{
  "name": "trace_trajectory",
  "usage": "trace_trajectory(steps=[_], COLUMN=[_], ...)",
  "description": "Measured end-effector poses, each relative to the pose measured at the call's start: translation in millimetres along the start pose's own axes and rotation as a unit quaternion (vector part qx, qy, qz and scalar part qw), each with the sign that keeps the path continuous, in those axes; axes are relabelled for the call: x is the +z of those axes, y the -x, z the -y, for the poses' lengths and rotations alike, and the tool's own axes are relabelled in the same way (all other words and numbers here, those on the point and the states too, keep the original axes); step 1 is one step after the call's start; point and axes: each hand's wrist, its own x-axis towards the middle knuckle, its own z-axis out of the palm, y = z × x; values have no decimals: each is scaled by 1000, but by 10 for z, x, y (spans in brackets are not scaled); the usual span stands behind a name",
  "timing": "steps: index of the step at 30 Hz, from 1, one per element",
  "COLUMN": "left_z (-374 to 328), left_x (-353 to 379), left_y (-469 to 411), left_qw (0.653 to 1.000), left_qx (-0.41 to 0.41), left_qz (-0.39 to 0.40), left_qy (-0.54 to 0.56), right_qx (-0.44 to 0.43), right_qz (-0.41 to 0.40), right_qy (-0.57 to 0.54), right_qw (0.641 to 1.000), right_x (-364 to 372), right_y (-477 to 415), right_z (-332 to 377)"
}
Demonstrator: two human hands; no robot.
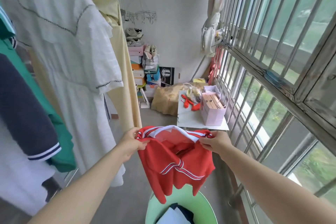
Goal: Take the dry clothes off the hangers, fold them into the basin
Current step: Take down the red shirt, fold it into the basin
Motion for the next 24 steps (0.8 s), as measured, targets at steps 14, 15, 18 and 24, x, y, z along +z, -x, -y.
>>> trace_trajectory(steps=[14,15,18,24], left_z=[-364,-378,-371,-287], left_x=[292,295,310,411], left_y=[-32,-45,-83,-158], left_qw=[952,954,949,959], left_qx=[94,82,79,34], left_qz=[-149,-145,-121,-112], left_qy=[-251,-250,-278,-257], right_qx=[-258,-262,-255,-119], right_qz=[13,14,-11,13], right_qy=[248,241,257,147], right_qw=[934,934,932,982], right_x=[-196,-193,-165,-108], right_y=[-276,-296,-326,-439], right_z=[221,214,203,226])
